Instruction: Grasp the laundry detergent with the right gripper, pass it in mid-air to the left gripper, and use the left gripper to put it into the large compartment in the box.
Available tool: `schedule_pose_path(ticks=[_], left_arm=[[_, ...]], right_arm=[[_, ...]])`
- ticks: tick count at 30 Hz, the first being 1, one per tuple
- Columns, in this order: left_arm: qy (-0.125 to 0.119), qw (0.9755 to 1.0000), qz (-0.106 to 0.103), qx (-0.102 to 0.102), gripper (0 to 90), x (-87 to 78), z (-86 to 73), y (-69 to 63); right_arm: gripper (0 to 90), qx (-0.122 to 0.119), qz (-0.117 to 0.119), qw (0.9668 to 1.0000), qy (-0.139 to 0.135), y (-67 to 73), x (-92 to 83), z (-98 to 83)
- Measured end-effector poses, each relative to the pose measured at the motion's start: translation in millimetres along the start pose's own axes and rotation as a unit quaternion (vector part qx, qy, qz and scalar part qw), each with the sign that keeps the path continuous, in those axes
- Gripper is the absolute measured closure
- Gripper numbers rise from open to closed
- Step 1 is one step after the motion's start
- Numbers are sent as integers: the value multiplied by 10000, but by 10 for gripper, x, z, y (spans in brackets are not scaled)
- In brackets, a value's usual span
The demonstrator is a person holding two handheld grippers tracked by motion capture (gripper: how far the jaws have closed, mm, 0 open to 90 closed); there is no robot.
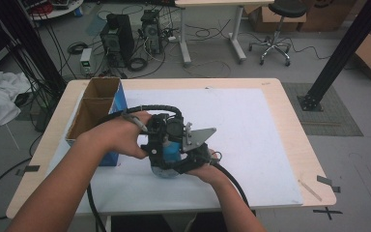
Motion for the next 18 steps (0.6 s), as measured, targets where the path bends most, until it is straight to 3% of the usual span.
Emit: schedule_pose_path(ticks=[18], left_arm=[[61, 9999, -52, -65, 212, 2, -33, -15]], right_arm=[[464, 39, -6, 10000, 34, 0, 41, -27]])
Point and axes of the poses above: each handheld gripper's, and its own axes: x roughly forward along the jaws, z roughly out of its top, y roughly to its left, the point moved 8 cm from there along x, roughly forward along the jaws, and after that the axes turned 12 degrees about z, right-handed, at the moved point
